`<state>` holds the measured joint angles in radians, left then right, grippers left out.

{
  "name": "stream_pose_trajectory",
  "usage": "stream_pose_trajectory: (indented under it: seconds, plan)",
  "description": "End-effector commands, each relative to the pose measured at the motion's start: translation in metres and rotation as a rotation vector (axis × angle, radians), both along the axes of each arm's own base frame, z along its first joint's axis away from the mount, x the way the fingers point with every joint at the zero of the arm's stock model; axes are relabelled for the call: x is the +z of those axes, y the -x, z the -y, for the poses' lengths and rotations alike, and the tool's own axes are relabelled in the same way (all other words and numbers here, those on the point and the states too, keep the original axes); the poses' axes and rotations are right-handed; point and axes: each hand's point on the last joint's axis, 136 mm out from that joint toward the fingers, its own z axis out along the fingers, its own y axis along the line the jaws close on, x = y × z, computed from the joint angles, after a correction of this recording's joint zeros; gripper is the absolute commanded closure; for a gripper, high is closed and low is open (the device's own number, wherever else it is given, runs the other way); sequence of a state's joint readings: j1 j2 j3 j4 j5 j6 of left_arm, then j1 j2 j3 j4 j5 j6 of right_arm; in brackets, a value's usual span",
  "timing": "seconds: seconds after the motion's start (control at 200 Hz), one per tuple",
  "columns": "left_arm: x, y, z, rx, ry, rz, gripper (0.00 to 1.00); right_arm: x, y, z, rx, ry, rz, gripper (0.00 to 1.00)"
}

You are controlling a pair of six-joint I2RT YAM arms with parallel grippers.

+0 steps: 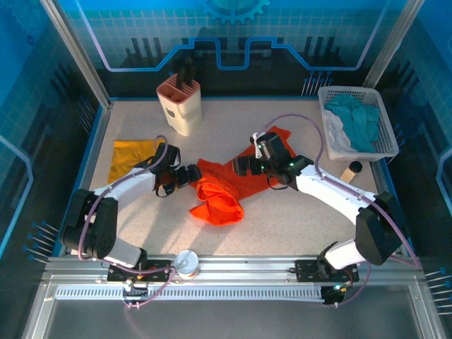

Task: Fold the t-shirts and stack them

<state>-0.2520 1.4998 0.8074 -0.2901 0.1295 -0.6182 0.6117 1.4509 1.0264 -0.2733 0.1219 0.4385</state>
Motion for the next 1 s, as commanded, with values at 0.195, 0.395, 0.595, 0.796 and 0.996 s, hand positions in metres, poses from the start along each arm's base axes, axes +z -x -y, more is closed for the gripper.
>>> stream_pose_trajectory:
  seconds: [0.195, 0.395, 0.595, 0.796, 0.996]
  plan:
    - [0.002, -0.04, 0.024, 0.047, 0.142, 0.044, 0.11, -0.038, 0.004, 0.032, -0.117, 0.0, -0.133, 0.0]
    - [0.018, -0.038, 0.03, 0.082, 0.219, 0.075, 0.01, -0.042, 0.004, 0.038, -0.125, -0.062, -0.175, 0.02]
    - [0.039, -0.037, 0.026, 0.093, 0.22, 0.113, 0.03, -0.044, 0.001, 0.041, -0.138, -0.076, -0.167, 0.02]
    - [0.037, -0.038, 0.055, 0.046, 0.29, 0.011, 0.15, -0.045, -0.004, 0.041, -0.155, -0.119, -0.204, 0.03]
    - [0.028, -0.02, 0.038, 0.036, 0.128, -0.032, 0.16, -0.043, -0.002, 0.048, -0.174, -0.134, -0.2, 0.03]
